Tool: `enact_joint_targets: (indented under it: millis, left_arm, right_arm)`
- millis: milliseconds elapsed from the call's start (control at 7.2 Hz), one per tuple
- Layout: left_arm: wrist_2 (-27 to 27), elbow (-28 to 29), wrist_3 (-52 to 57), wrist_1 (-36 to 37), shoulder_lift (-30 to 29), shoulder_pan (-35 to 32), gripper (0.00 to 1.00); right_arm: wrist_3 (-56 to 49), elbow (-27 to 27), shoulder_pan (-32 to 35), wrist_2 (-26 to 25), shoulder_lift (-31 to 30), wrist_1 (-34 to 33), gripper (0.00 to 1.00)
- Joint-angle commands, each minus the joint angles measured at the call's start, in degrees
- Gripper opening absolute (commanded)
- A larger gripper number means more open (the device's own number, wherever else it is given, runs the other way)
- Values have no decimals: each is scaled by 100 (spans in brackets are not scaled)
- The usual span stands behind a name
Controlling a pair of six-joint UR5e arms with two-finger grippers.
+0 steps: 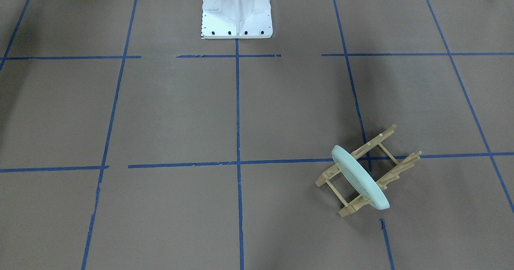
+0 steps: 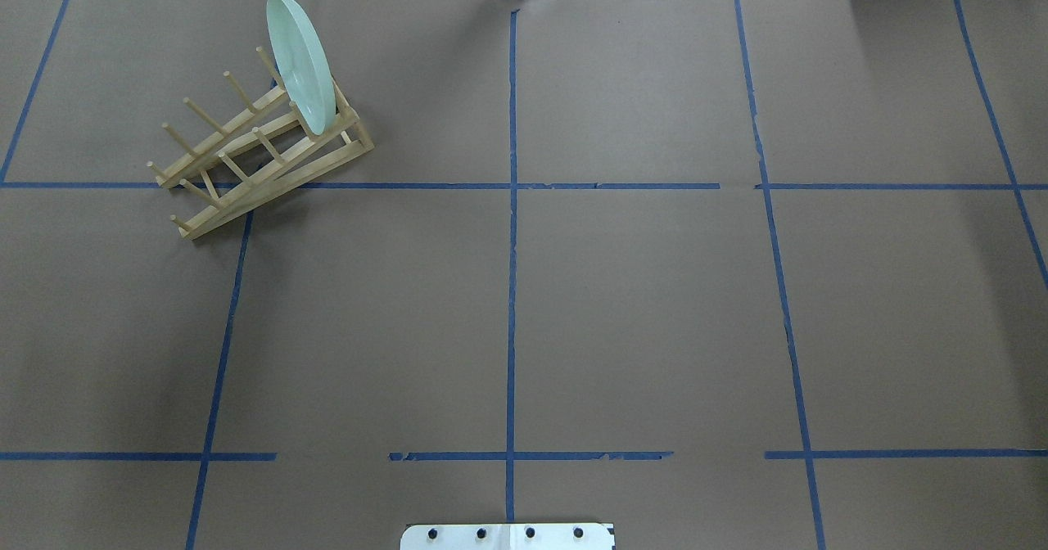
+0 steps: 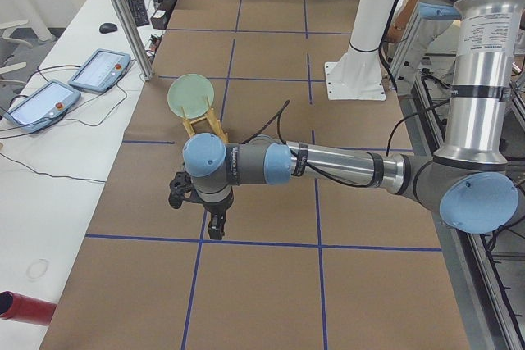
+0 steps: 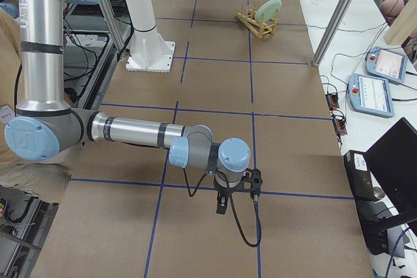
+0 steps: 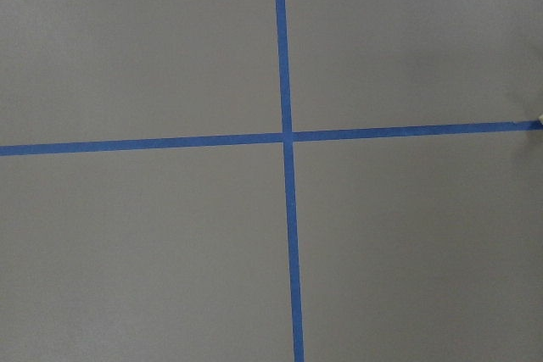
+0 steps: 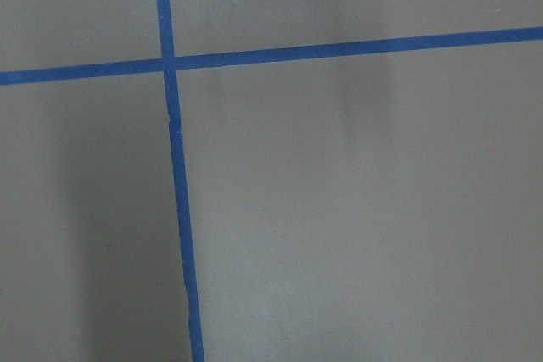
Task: Place plate on table
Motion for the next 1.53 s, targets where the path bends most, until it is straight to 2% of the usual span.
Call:
enact_joint_targets:
  millis: [0, 278, 417, 556, 694, 833, 972, 1111, 1250, 1389]
  left_arm:
    - [-4, 49, -32, -54, -70, -13, 100]
    - [101, -11, -15, -71, -150, 22, 100]
    - [32, 49, -23, -446, -115, 22, 100]
    - [-56, 171, -76, -1424, -2, 14, 100]
    - [-649, 233, -1607, -1817, -79, 118, 100]
    - [-916, 243, -3180, -2760, -236, 406, 100]
    - [-918, 478, -4667, -3640, -551, 696, 100]
    - [-910, 915, -6335, -4371, -1198, 1021, 100]
    - [-840, 1206, -7639, -5118, -1640, 1703, 100]
    - [-474, 1357, -8496, -5769, -1931, 1849, 100]
  right_arm:
    - [0, 9, 0, 0, 0, 0, 100]
    - [0, 0, 0, 0, 0, 0, 100]
    - [-8, 0, 0, 0, 0, 0, 100]
    - [0, 0, 0, 0, 0, 0, 100]
    - [0, 0, 0, 0, 0, 0, 100]
    - [0, 0, 0, 0, 0, 0, 100]
    - [0, 0, 0, 0, 0, 0, 100]
    - [0, 0, 0, 0, 0, 0, 100]
    - [0, 0, 0, 0, 0, 0, 100]
    - [0, 0, 0, 0, 0, 0, 100]
